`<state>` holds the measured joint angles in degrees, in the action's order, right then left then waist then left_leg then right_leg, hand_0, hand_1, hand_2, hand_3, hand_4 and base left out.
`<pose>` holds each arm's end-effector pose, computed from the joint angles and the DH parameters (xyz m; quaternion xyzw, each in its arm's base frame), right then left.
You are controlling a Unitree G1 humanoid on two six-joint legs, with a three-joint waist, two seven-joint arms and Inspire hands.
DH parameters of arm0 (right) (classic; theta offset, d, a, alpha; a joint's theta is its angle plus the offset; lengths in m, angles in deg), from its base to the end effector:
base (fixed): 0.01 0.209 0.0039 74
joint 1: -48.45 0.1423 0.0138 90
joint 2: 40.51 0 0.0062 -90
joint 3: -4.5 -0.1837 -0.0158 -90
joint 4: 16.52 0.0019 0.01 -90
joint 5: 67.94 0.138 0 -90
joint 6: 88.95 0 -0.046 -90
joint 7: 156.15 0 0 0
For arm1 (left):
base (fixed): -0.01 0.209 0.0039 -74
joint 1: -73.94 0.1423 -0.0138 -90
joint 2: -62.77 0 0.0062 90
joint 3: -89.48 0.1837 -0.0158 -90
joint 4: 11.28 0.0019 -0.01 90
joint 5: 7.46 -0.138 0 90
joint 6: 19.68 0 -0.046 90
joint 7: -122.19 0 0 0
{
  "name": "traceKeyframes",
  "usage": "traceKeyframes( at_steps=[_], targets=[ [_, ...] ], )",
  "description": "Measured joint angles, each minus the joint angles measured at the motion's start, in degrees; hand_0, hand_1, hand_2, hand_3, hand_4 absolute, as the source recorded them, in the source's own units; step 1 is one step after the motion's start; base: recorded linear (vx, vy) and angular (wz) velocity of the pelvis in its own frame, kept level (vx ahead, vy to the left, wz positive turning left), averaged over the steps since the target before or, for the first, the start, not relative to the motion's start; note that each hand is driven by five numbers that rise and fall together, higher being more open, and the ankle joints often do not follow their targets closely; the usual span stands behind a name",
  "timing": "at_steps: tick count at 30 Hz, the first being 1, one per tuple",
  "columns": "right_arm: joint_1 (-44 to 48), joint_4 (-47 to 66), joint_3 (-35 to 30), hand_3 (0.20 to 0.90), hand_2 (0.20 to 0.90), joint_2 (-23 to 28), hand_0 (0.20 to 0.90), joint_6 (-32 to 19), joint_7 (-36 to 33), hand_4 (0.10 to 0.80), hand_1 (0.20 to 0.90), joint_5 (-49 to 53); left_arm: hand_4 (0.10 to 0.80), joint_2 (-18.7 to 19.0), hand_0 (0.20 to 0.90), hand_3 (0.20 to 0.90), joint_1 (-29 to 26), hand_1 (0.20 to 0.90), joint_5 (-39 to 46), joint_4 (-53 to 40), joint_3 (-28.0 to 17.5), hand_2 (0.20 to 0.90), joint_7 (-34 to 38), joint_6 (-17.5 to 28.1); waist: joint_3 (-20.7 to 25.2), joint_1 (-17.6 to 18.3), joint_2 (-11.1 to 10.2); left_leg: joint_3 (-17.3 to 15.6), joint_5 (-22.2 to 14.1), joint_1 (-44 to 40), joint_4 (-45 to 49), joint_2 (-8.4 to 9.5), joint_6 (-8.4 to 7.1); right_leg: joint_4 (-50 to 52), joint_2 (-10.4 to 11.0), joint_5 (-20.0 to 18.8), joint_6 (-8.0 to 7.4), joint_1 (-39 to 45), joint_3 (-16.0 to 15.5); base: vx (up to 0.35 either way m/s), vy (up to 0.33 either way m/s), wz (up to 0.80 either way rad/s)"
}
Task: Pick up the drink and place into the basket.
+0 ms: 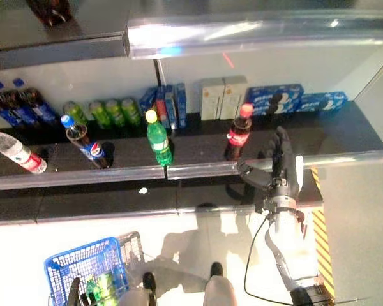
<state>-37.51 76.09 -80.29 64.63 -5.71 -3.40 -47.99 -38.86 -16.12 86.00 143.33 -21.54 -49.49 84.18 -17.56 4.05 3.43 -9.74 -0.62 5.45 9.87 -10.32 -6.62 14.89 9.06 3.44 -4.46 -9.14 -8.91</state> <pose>0.2159 -0.2228 0.0904 -0.0696 -0.1136 -0.1718 0.9761 0.0786 0.2159 -0.1135 -0.5744 0.2063 0.6103 0.5050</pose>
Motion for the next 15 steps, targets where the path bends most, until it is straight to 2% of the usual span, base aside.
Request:
traceKeyframes(
  at_steps=[8,15],
  targets=[
    [8.10,-2.47,0.12,0.900,0.900,-0.05,0.900,-0.07,-5.56,0.800,0.900,-2.93,0.100,0.26,0.300,0.200,-3.96,0.300,0.56,-2.43,1.50,0.300,0.97,0.04,-6.71,-1.63,0.96,2.14,-0.67,6.49,5.96,0.40,0.14,6.84,1.13,1.40,0.65,-6.15,-0.02,-0.066,-0.023,0.07],
    [13.52,-3.95,0.36,0.900,0.900,-0.07,0.900,-0.17,-7.84,0.800,0.900,-5.20,0.100,0.57,0.300,0.200,-6.24,0.300,2.48,-4.09,2.50,0.300,1.42,0.05,-9.85,-2.36,1.47,2.90,-0.81,10.03,8.21,0.22,-0.06,9.47,1.15,1.67,1.10,-9.49,0.06,-0.043,-0.033,0.02]
  ],
)
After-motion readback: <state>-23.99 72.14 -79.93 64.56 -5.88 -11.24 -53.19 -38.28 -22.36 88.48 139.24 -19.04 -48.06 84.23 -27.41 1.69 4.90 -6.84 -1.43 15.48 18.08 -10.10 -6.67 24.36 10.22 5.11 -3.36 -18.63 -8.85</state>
